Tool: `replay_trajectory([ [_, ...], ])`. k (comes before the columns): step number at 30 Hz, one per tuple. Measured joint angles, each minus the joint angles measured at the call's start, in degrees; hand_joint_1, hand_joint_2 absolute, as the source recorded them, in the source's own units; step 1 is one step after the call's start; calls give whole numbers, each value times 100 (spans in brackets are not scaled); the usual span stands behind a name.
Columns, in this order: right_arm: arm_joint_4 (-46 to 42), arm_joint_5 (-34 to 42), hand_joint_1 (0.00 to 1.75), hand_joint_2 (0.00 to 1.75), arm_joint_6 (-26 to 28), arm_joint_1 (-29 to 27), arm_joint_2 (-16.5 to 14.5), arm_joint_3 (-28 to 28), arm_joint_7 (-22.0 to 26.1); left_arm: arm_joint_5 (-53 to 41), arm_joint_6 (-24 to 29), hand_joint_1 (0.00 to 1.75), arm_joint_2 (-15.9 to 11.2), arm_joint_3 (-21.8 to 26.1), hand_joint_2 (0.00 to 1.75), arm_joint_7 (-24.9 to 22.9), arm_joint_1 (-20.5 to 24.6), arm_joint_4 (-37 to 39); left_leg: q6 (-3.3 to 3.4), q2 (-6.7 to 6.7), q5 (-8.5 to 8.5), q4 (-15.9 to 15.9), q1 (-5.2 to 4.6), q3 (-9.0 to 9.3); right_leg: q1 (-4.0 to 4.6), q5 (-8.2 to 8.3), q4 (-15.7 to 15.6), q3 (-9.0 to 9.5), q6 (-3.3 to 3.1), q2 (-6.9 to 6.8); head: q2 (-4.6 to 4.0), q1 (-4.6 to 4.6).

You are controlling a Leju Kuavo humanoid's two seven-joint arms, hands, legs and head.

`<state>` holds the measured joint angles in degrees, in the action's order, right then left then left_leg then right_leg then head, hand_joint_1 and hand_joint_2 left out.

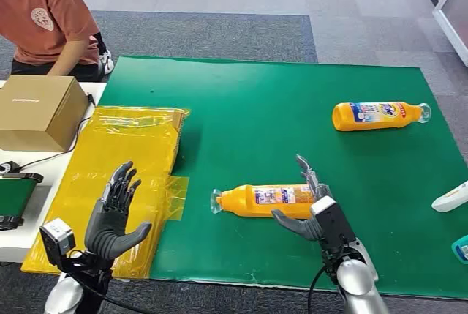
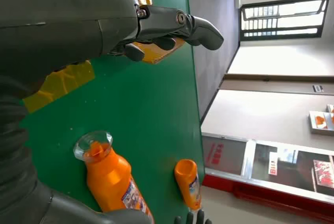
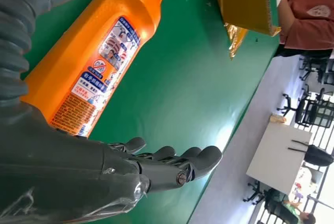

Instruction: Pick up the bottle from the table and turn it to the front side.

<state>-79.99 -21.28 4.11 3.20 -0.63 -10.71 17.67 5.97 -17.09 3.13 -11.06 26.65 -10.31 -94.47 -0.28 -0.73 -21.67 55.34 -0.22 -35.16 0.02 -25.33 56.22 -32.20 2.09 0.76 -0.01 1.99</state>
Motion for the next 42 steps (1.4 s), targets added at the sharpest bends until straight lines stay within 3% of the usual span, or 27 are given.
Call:
replay_trajectory([
  [11,54,-32,0,175,-78,-17,1,155,-27,-68,24,0,2,11,175,-25,0,0,0,0,0,0,0,0,0,0,0,0,0,0,-1,0],
  [13,57,-687,0,175,219,-16,14,146,-217,-99,29,0,6,17,175,-30,-3,-2,0,0,0,0,0,0,0,0,0,1,0,0,0,0],
  [18,191,-3317,0,175,1093,-22,145,-10,-1235,-279,42,0,43,58,175,-177,-20,-114,0,0,0,0,0,0,0,0,0,1,0,0,1,-1],
  [23,809,-5334,0,175,1578,39,226,-187,-1903,-485,27,0,52,73,175,-269,37,-342,0,0,0,0,0,0,0,0,0,1,0,0,1,0],
  [30,2031,-6273,0,175,2063,657,228,-416,-2122,-582,-66,0,44,-109,175,-255,222,-683,-1,5,1,0,2,28,2,2,-1,17,-3,3,0,0],
  [37,2682,-6530,3,175,2046,1237,215,-653,-2085,-557,-58,0,23,-357,175,-227,280,-794,0,5,2,0,2,48,2,10,-1,26,-5,4,-1,-1],
  [41,2857,-6617,175,175,1881,1442,199,-814,-2072,-474,-74,0,3,-425,175,-230,290,-795,3,5,10,0,2,50,2,18,-1,36,-4,3,1,0],
  [42,2889,-6623,175,175,1827,1471,198,-848,-2070,-464,-78,0,-1,-435,175,-232,290,-794,4,5,12,0,2,49,2,19,-1,38,-3,3,1,-1],
])
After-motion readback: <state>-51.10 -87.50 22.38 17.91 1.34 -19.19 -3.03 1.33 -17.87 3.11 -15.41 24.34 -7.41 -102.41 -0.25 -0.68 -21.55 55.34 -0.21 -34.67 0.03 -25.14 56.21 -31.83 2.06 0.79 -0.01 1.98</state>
